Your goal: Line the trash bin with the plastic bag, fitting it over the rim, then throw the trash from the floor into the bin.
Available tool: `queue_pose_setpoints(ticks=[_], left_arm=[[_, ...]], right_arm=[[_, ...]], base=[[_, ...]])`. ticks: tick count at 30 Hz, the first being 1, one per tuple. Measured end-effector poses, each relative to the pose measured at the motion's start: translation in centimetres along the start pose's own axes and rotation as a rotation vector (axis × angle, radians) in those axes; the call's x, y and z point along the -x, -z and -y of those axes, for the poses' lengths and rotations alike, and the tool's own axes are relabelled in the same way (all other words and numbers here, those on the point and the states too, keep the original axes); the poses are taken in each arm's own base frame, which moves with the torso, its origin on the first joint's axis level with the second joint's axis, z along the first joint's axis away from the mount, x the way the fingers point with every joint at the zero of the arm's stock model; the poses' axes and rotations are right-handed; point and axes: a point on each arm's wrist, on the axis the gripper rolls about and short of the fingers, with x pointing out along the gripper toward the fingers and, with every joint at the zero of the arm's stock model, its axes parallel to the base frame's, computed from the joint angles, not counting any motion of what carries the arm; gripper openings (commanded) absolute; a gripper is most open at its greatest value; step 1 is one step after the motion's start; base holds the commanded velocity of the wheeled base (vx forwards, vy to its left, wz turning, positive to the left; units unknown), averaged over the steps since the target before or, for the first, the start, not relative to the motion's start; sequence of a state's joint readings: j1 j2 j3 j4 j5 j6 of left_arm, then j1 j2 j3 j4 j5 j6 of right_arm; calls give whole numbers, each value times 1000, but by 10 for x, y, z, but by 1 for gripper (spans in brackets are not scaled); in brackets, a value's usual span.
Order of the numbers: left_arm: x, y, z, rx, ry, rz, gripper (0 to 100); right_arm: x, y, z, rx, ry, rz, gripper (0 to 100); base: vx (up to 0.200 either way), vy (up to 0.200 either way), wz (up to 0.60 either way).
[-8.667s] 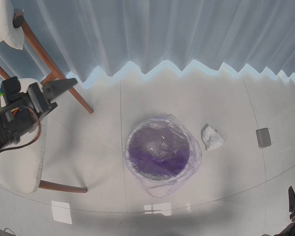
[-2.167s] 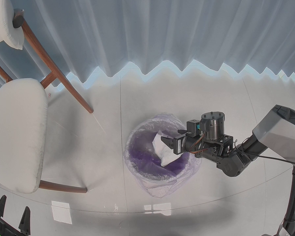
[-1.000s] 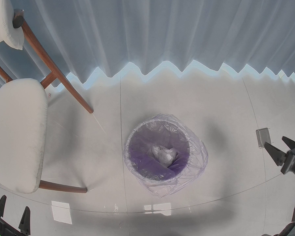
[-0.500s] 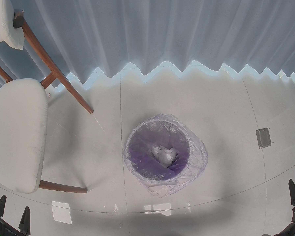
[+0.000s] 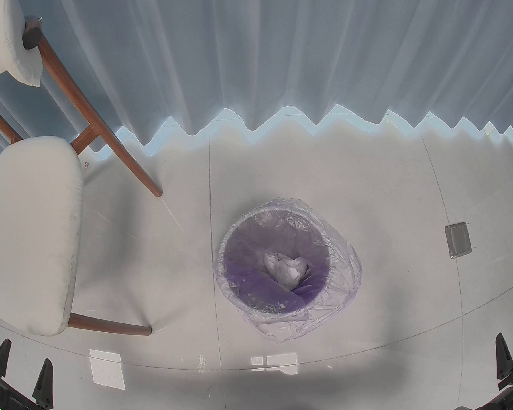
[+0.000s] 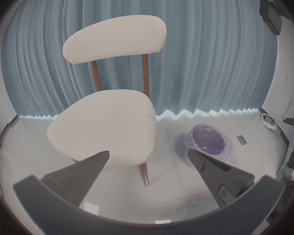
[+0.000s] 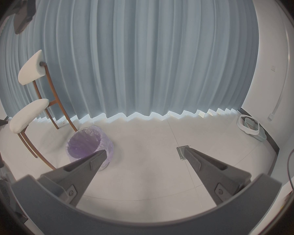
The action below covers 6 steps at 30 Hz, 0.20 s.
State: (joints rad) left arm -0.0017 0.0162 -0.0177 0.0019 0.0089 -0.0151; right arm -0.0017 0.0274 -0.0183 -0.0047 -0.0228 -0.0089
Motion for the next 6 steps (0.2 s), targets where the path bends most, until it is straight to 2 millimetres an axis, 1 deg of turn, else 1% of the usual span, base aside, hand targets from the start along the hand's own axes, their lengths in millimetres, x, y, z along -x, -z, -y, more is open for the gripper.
queue_pose_setpoints(ticks=[6], left_arm=[[0,0,0,0,-1,-2,100]], right_arm=[[1,1,0,-3,7,12,100]], base=[[0,0,0]])
